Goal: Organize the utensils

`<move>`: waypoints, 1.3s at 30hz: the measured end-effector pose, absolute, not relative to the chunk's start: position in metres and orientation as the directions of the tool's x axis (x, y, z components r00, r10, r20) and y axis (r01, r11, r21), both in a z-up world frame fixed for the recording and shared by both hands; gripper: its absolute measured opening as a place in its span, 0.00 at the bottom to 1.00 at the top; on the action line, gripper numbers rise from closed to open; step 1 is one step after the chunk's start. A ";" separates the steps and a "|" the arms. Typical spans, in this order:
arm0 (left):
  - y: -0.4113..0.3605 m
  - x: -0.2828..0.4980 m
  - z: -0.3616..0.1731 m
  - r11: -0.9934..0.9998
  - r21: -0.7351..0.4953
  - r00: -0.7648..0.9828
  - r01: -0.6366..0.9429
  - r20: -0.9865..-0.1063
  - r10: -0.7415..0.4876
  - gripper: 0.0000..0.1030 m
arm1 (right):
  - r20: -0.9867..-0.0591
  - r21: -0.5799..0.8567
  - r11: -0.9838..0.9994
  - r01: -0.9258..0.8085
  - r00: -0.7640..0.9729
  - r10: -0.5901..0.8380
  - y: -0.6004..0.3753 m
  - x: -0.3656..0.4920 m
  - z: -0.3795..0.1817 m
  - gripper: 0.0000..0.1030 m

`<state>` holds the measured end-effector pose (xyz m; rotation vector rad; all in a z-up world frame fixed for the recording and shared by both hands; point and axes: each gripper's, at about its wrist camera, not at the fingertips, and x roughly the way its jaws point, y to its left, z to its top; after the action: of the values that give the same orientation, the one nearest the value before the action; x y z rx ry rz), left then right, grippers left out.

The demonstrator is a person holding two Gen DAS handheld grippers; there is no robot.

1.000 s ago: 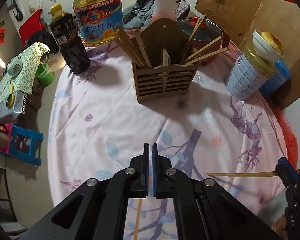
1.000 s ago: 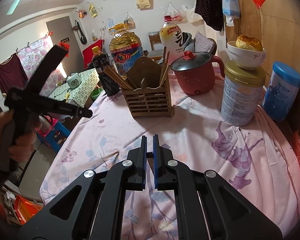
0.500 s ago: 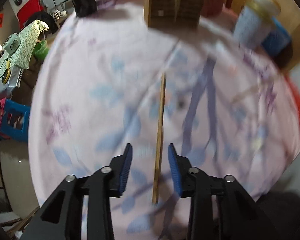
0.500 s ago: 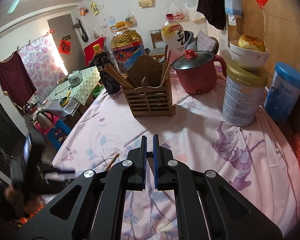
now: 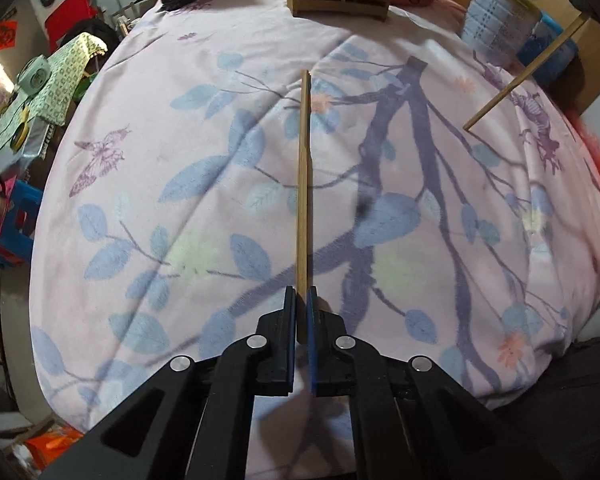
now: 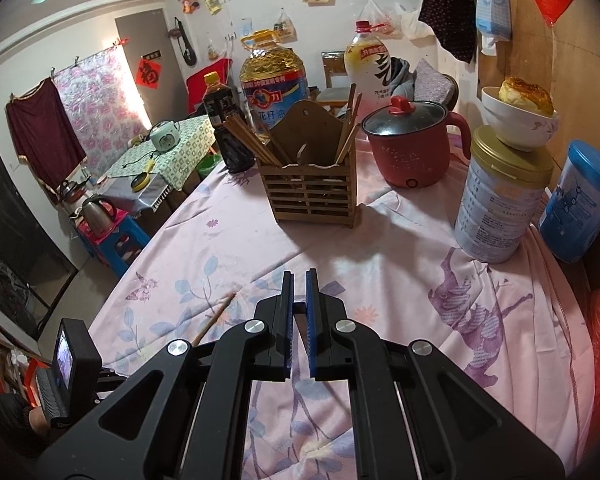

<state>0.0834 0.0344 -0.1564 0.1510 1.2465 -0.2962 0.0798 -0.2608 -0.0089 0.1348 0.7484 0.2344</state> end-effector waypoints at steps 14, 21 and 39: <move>0.030 0.139 0.018 0.955 -0.124 0.445 0.268 -0.864 -0.237 0.05 | -0.631 0.246 0.955 -0.164 0.721 0.286 -0.259 0.081 -0.011 0.07; 0.015 0.181 0.020 0.955 -0.111 0.446 0.273 -0.865 -0.228 0.05 | -0.628 0.253 0.958 -0.134 0.731 0.268 -0.261 0.081 -0.012 0.07; -0.015 0.239 0.025 0.939 -0.090 0.514 0.332 -0.818 -0.260 0.05 | -0.638 0.250 0.967 -0.054 0.742 0.206 -0.263 0.079 -0.014 0.07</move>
<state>0.2388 -0.0153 0.0246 0.0811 0.9680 -0.3565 0.0793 -0.2625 -0.0142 0.2214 0.7227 0.1439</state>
